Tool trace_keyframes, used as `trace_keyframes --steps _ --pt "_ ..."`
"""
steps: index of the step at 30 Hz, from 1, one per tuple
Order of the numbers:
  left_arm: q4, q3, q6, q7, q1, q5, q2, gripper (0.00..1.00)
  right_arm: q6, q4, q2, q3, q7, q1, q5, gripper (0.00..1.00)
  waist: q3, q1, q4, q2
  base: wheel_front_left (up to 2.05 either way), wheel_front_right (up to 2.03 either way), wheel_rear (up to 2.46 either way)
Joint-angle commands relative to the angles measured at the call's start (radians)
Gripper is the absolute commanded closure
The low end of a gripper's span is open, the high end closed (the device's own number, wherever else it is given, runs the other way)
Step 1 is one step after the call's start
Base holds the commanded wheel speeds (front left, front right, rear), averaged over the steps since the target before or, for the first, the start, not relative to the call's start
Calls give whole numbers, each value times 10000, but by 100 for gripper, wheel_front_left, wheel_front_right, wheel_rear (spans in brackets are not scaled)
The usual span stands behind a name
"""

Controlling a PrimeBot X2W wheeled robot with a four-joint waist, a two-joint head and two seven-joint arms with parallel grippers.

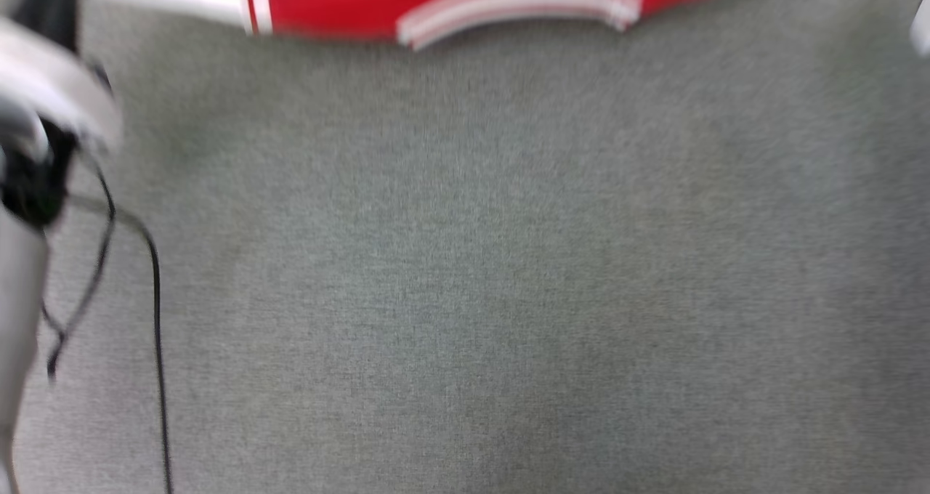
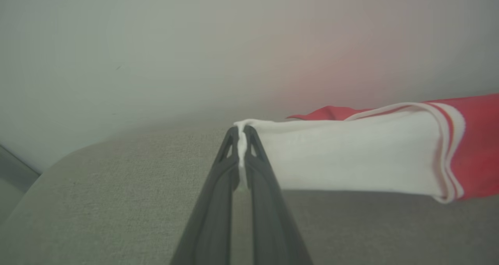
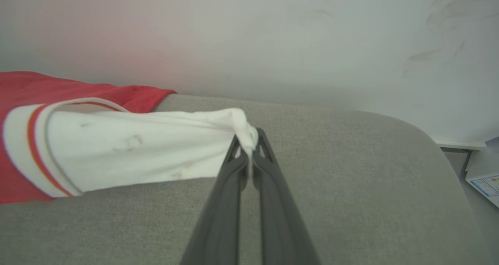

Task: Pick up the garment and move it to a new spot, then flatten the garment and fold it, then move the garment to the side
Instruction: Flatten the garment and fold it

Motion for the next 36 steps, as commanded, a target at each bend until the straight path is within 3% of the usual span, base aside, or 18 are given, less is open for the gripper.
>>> trace_keyframes --steps 1,13,24,31,36 --pt "-126 -33 22 110 584 -197 233 100 -25 77 -268 104 199 492 197 100 -669 1 -86 0 0 0 0" --pt "-1517 -498 140 1081 4762 -1042 860 100 -37 -401 -1306 828 1766 3909 2027 100 -2484 1 -99 0 0 0 0" --pt "-3943 -617 1058 2093 7787 -1675 1364 100 -39 -1450 -1884 -123 3804 6541 2914 100 -3341 1 -96 0 0 0 0" --pt "-5272 -681 1520 2860 9445 -2220 1790 100 -37 -2904 -1821 -813 5279 8378 3312 100 -3741 1 -137 0 0 0 0" --pt "-6190 -768 1727 3258 10621 -2632 2041 100 -26 -3957 -1372 -1219 6229 9874 3398 100 -3882 1 -159 0 0 0 0"
